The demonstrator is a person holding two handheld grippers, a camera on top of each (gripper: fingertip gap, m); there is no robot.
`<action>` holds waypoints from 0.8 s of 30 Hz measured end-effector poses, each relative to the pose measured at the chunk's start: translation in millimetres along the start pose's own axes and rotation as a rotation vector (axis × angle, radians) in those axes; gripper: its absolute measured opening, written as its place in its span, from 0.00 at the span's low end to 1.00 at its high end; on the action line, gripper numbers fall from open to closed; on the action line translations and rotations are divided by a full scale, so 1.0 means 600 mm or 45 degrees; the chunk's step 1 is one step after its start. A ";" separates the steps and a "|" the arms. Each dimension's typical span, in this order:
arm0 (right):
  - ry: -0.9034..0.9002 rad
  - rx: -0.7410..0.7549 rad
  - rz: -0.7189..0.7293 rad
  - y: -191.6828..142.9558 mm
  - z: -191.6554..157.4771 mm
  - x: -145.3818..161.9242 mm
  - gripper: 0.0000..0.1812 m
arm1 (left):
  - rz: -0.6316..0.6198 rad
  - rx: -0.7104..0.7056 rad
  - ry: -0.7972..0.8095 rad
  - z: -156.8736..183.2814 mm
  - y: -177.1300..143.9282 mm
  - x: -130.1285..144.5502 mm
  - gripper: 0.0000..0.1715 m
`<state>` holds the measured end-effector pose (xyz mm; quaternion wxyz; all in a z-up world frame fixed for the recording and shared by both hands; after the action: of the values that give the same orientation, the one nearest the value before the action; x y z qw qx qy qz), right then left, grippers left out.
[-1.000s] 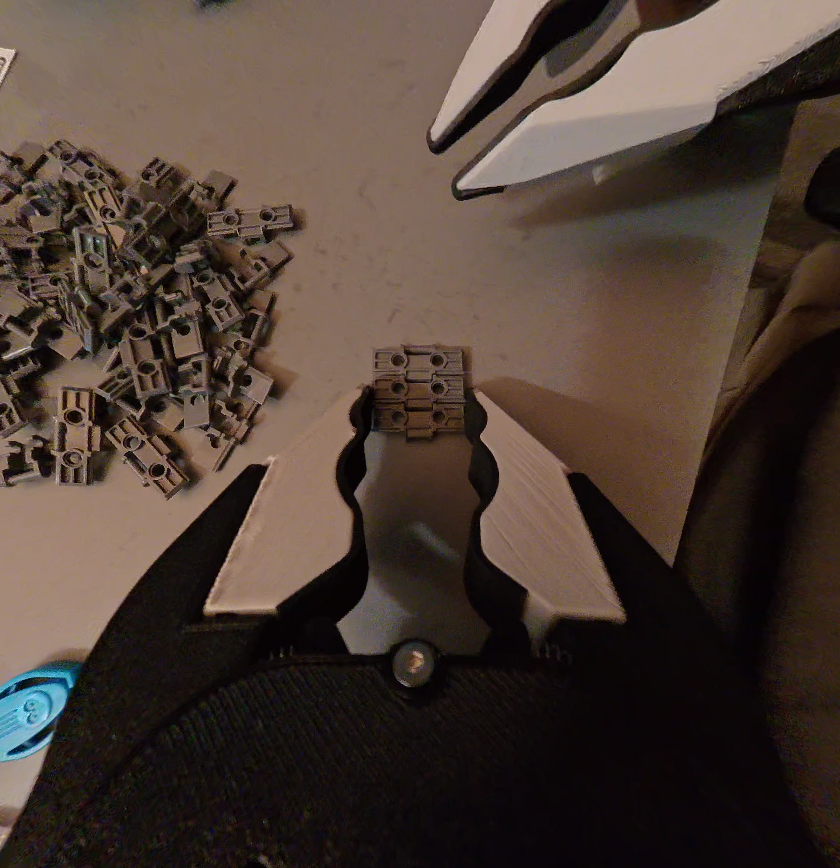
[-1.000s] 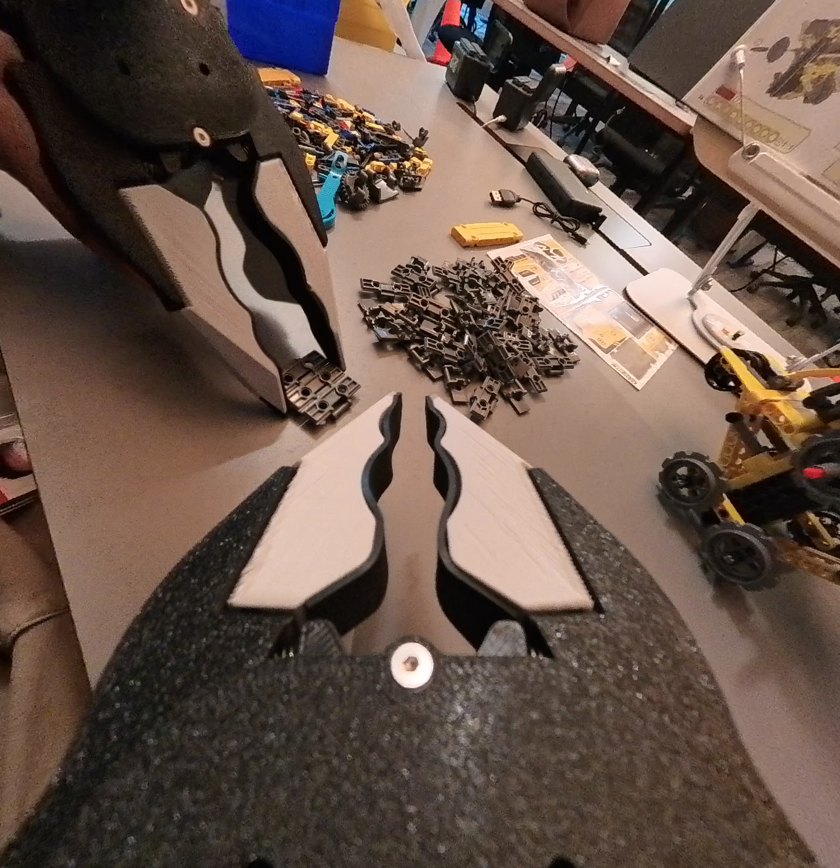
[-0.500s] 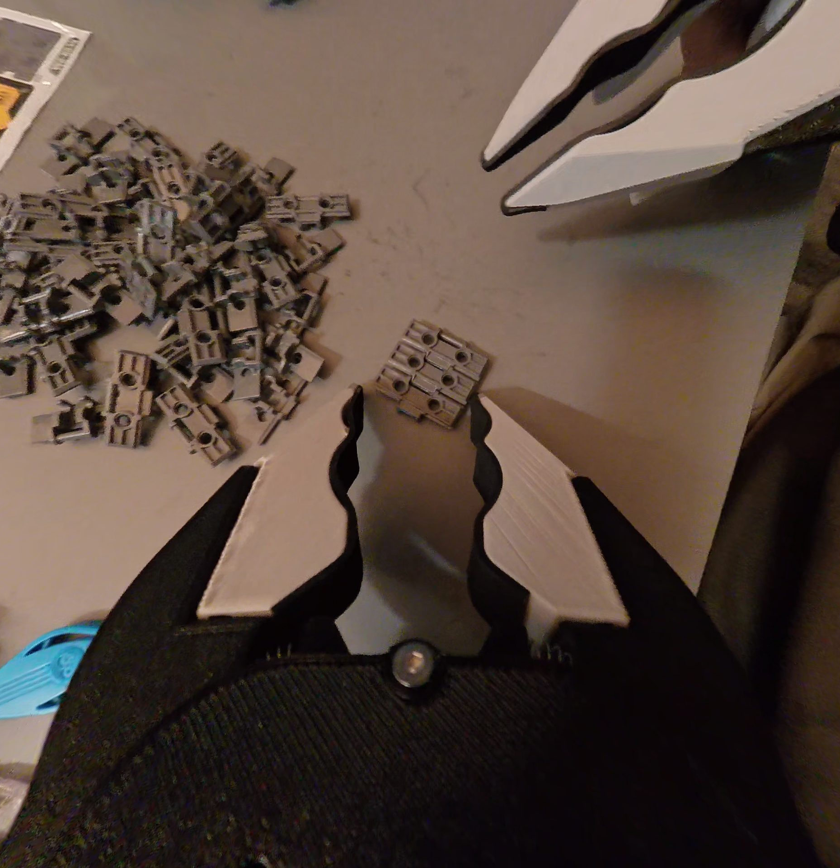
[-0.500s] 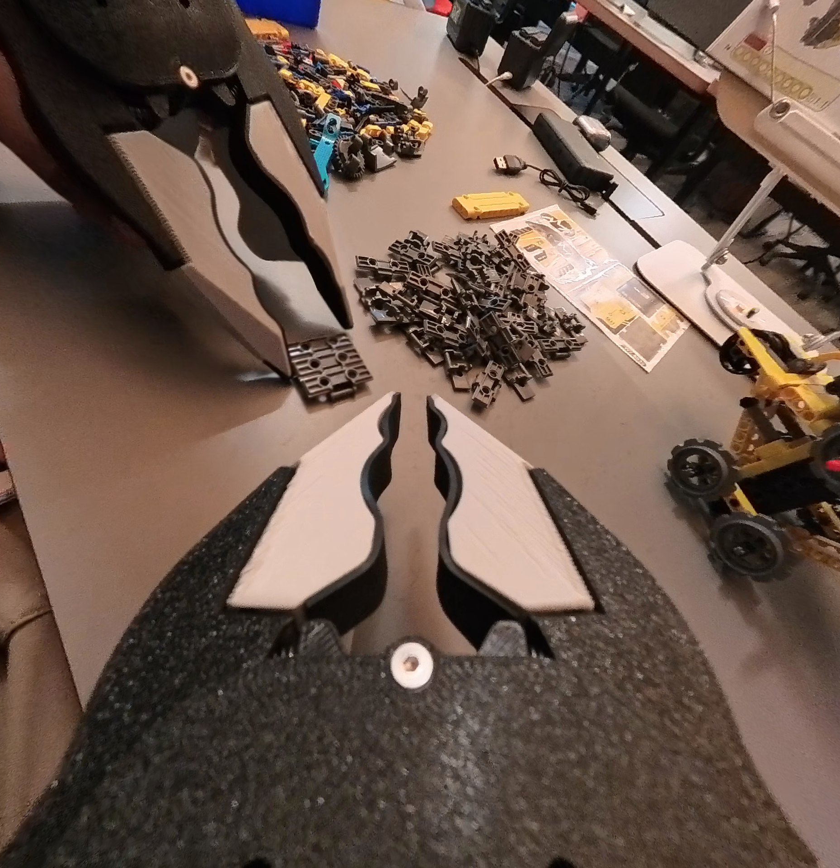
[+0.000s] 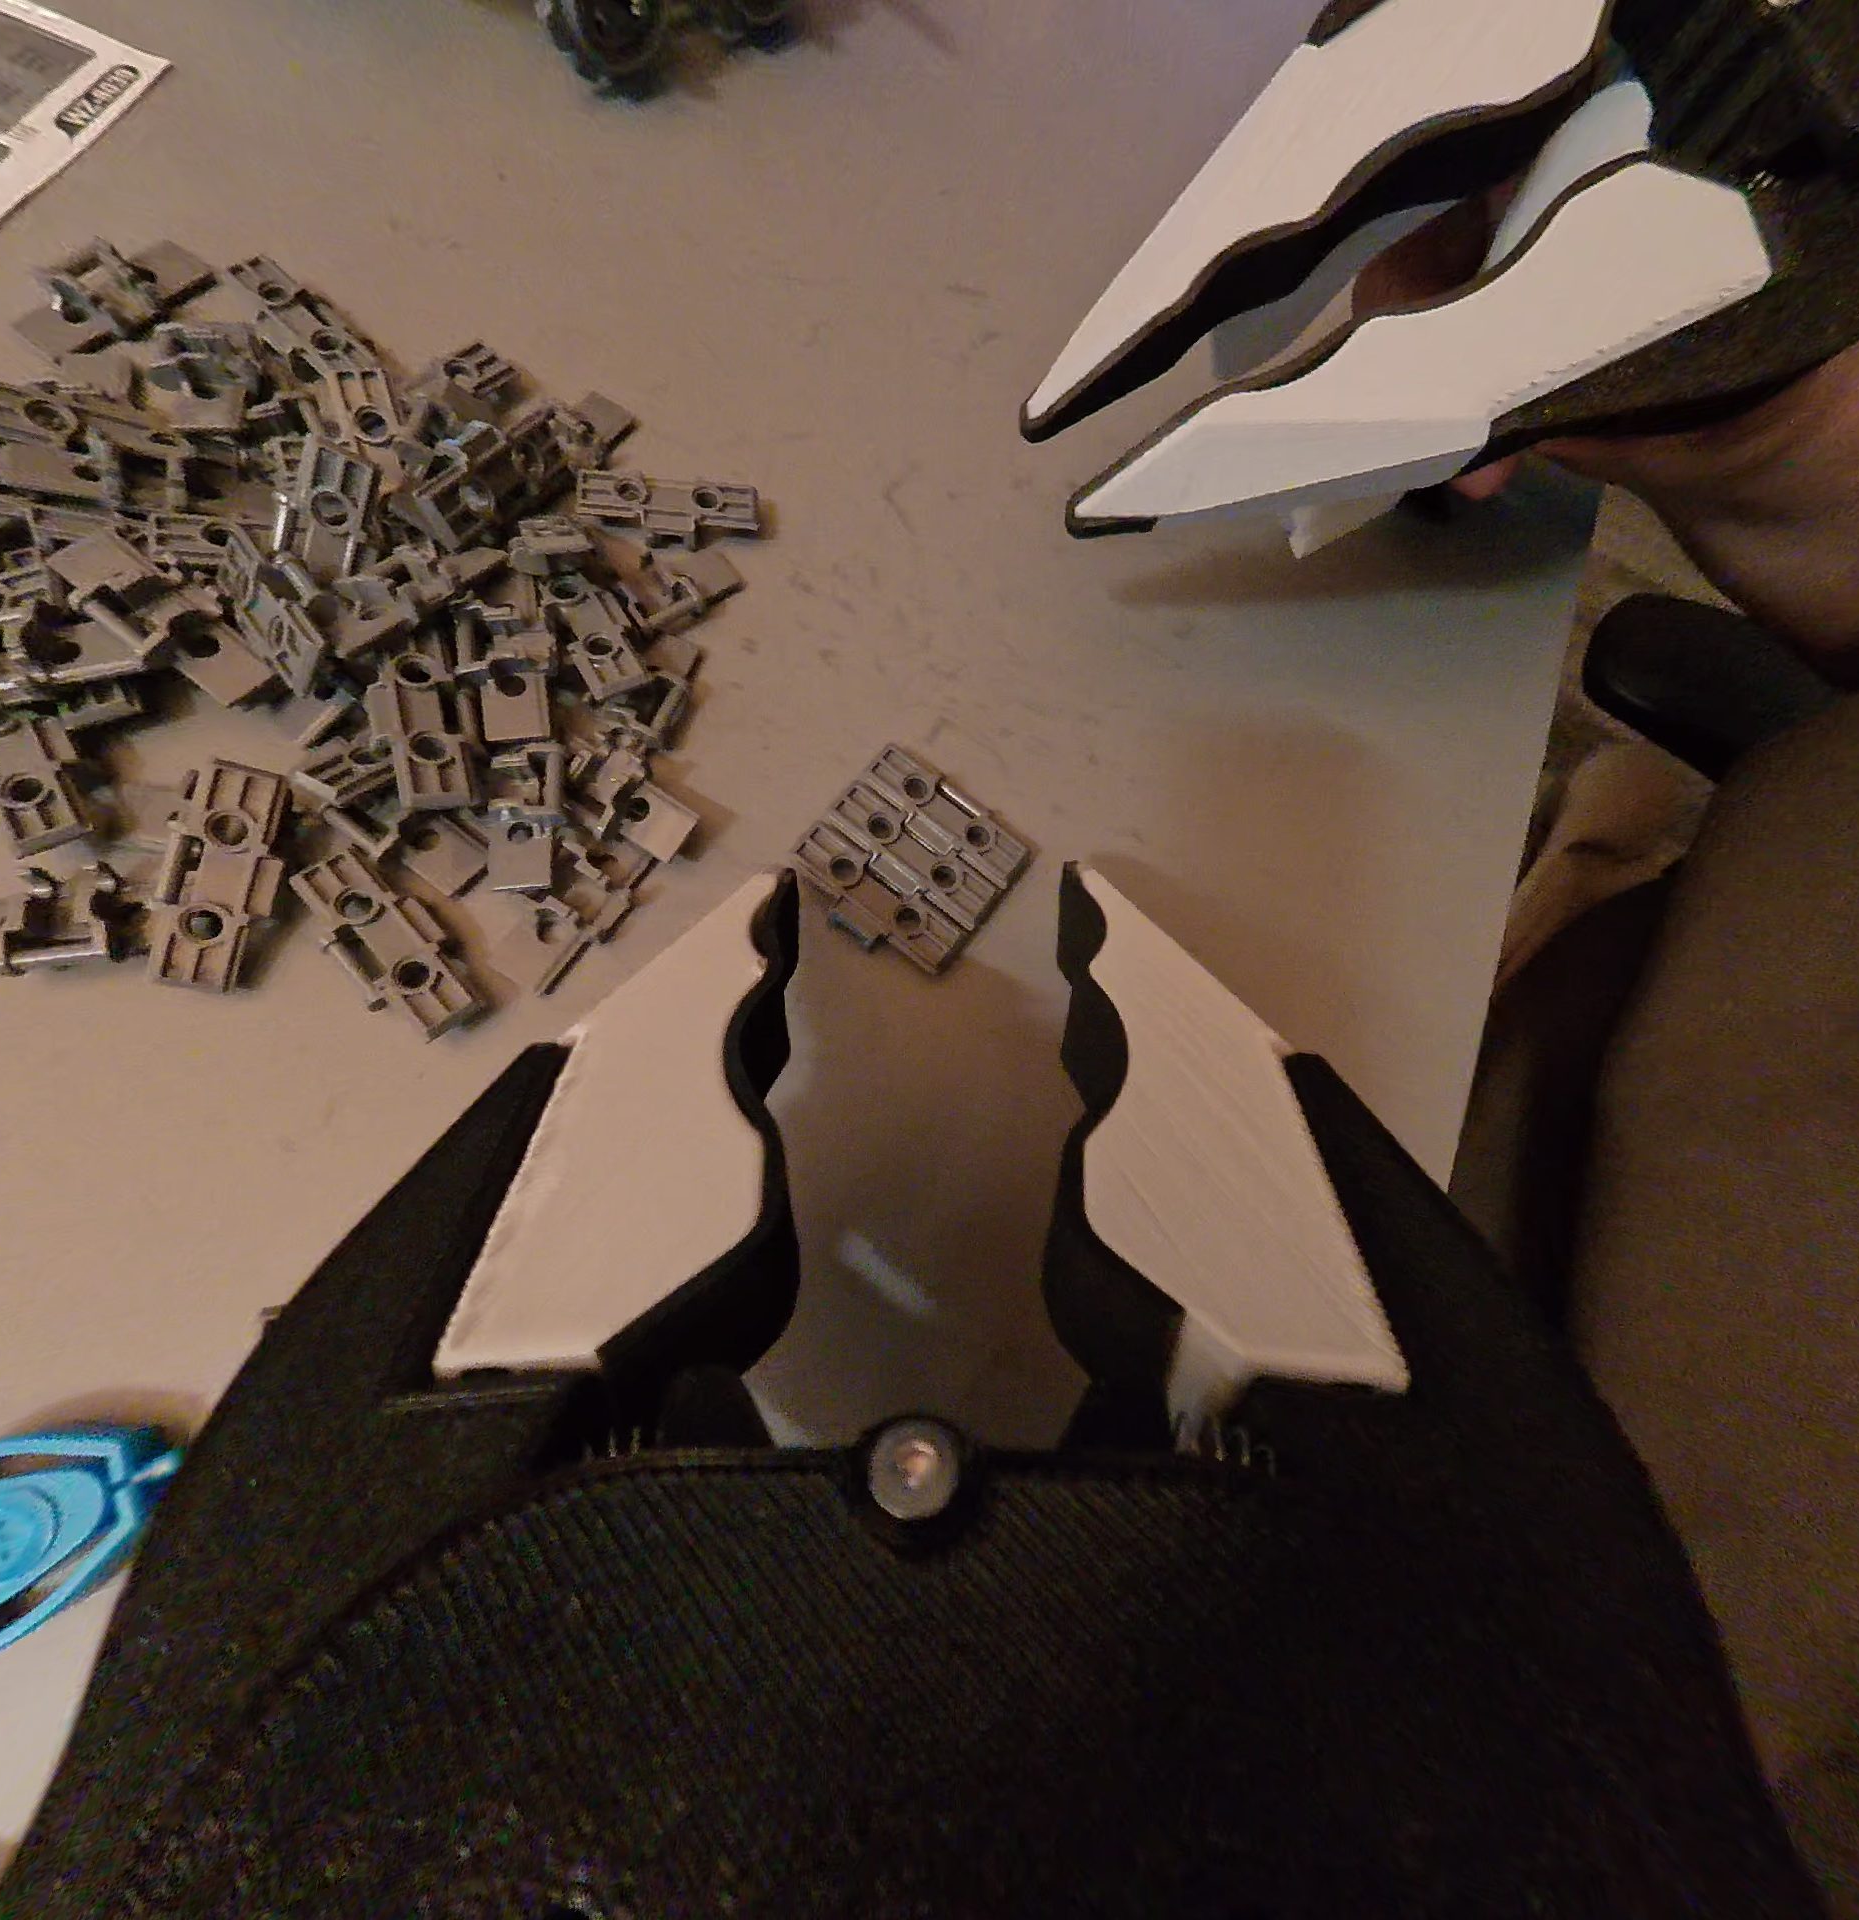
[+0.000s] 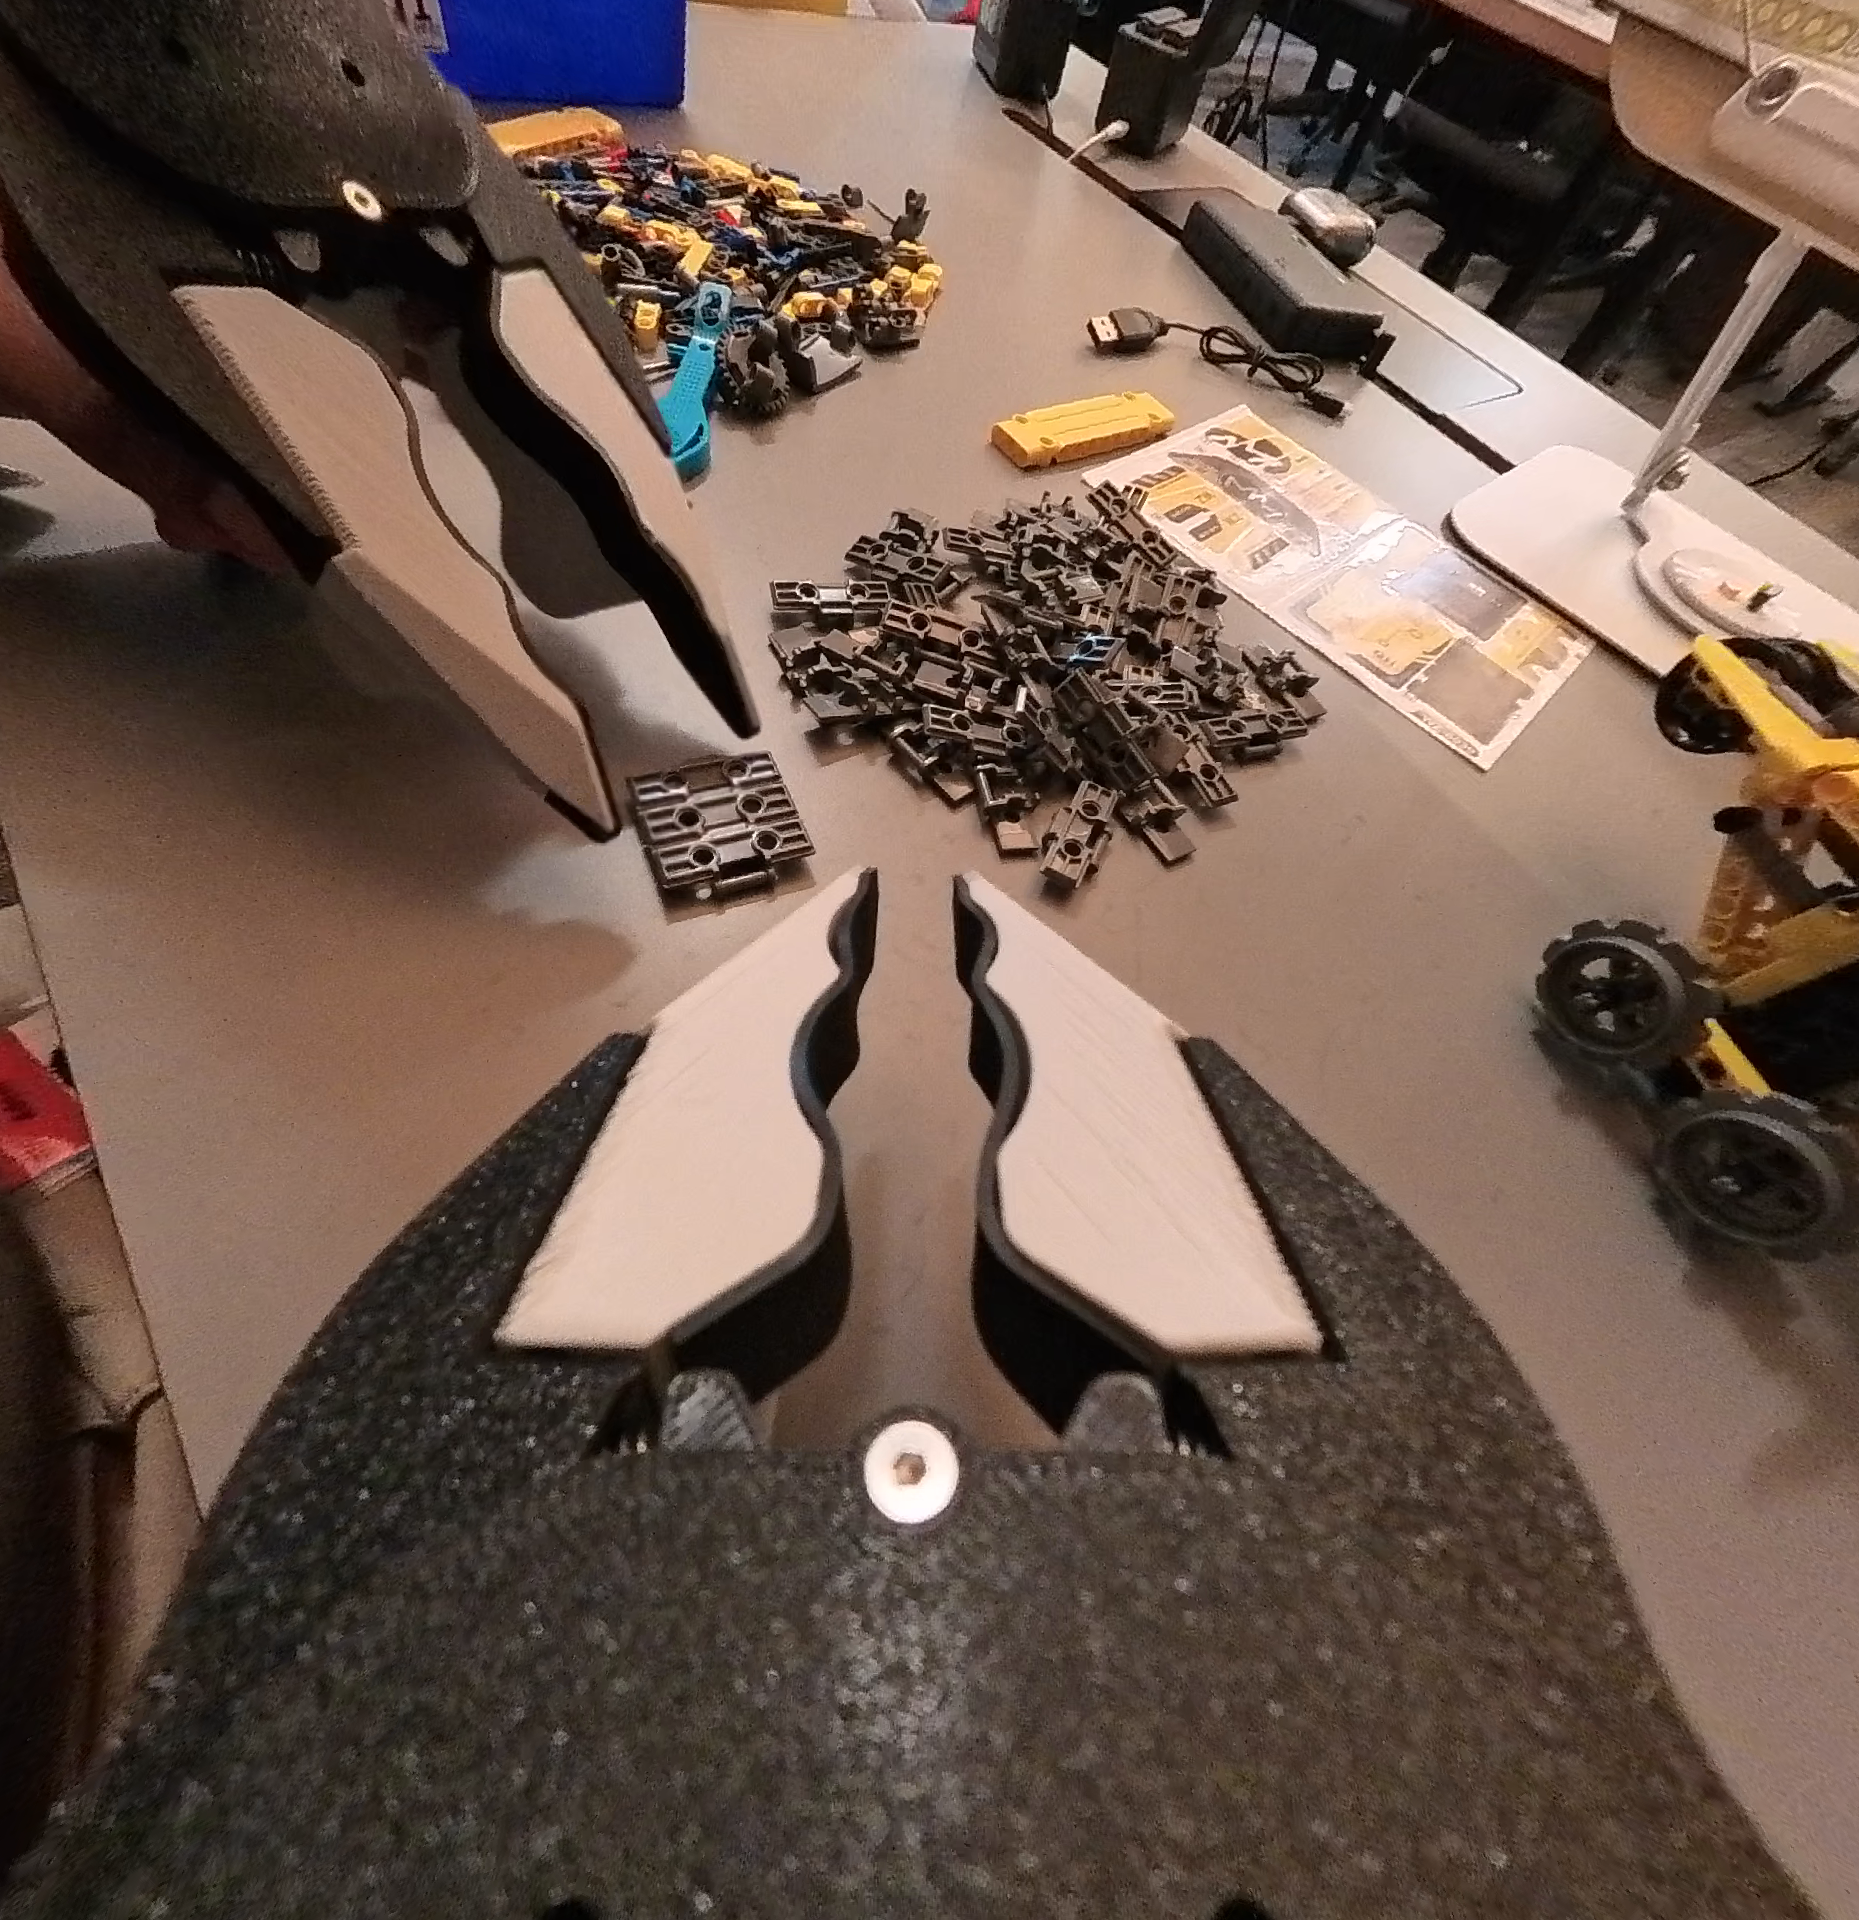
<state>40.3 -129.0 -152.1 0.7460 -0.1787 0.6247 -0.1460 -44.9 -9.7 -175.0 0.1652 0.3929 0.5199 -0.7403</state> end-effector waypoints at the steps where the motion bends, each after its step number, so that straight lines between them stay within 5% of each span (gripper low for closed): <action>1: 0.007 -0.005 -0.003 0.001 0.000 0.000 0.08 | -0.008 0.005 0.001 0.001 0.002 0.001 0.28; 14: 0.026 -0.009 -0.028 0.012 0.003 -0.001 0.08 | -0.043 0.106 0.004 0.016 -0.003 0.004 0.24; 19: 0.051 -0.019 -0.035 0.013 0.006 0.000 0.09 | 0.105 0.088 -0.080 -0.005 -0.026 -0.014 0.24; 24: 0.064 -0.028 -0.056 0.016 0.007 0.002 0.09 | 0.225 -0.146 -0.214 -0.061 -0.049 -0.019 0.23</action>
<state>44.4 -120.8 -156.7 0.7246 -0.1969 0.6408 -0.1599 -42.1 33.4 -153.2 0.2948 0.3637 0.5092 -0.7222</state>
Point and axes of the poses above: each gripper's, where its closed fingertips meet, y out along the fingers, x out of its underside, z = x × y across the jaws, the point moved 6 cm from there along -y, back along the fingers, and after that the axes turned 4 degrees about -x, right-handed, at the moved point
